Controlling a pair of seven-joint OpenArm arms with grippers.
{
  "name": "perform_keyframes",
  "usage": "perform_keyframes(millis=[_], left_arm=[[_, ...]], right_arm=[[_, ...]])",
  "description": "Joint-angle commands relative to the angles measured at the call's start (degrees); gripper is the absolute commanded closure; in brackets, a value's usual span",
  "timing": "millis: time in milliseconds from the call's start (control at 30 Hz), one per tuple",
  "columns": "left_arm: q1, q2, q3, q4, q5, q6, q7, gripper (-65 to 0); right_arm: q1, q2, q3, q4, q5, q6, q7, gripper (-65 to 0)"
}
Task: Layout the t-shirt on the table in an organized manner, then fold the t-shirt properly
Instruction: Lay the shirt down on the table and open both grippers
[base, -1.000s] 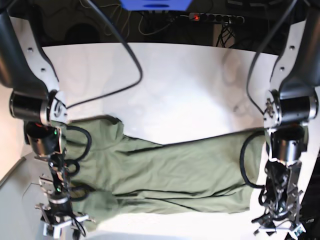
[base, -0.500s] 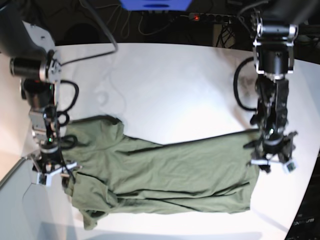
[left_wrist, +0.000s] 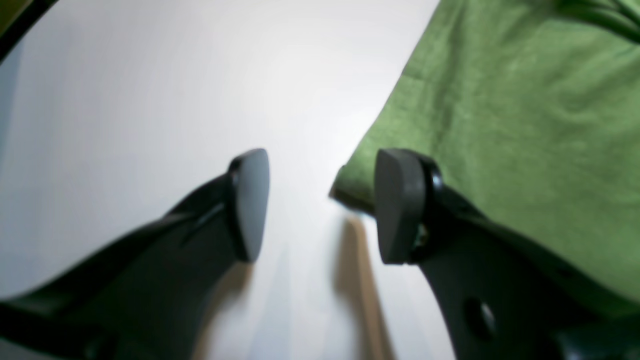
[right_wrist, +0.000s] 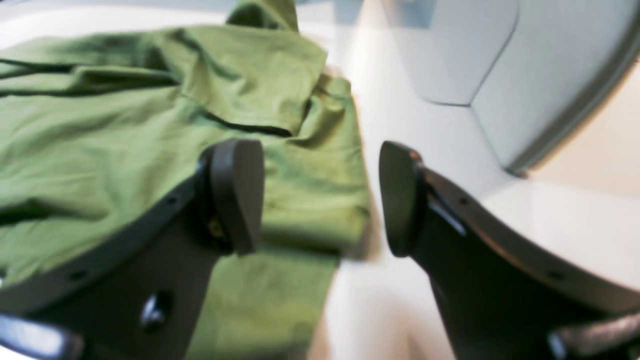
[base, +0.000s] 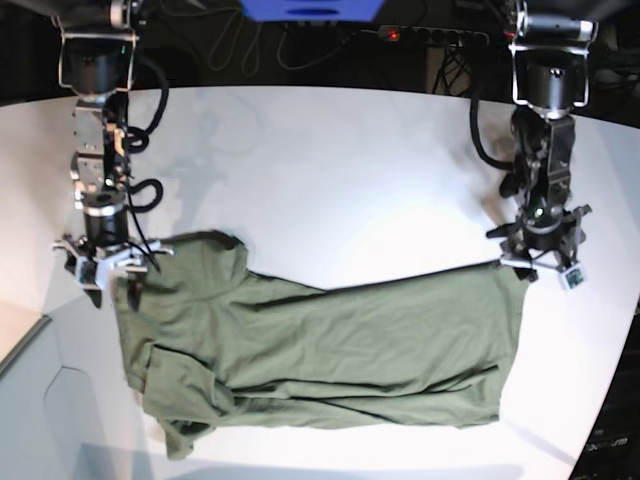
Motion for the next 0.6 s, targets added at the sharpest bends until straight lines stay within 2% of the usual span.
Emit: perform_keyframes(millis=[0, 133, 367, 567], left_arm=[[-2.5, -0.8, -0.1, -0.8, 0.4, 0.0, -1.5, -32.7], [-6.4, -0.5, -0.1, -7.8, 0.4, 0.0, -1.5, -32.7], [-11.0, -0.3, 1.5, -16.0, 0.1, -0.1, -1.3, -32.1], [-11.3, -0.1, 6.5, -18.1, -0.1, -0.1, -1.6, -13.6]], right_arm=[[-0.2, -0.2, 0.5, 2.2, 0.5, 0.3, 1.7, -36.5], [-4.9, -0.8, 1.9, 6.1, 0.5, 0.3, 1.7, -36.5], [-7.5, -1.2, 1.6, 4.5, 0.5, 0.3, 1.7, -36.5], [-6.2, -1.2, 0.1, 1.7, 0.4, 0.3, 1.6, -36.6]])
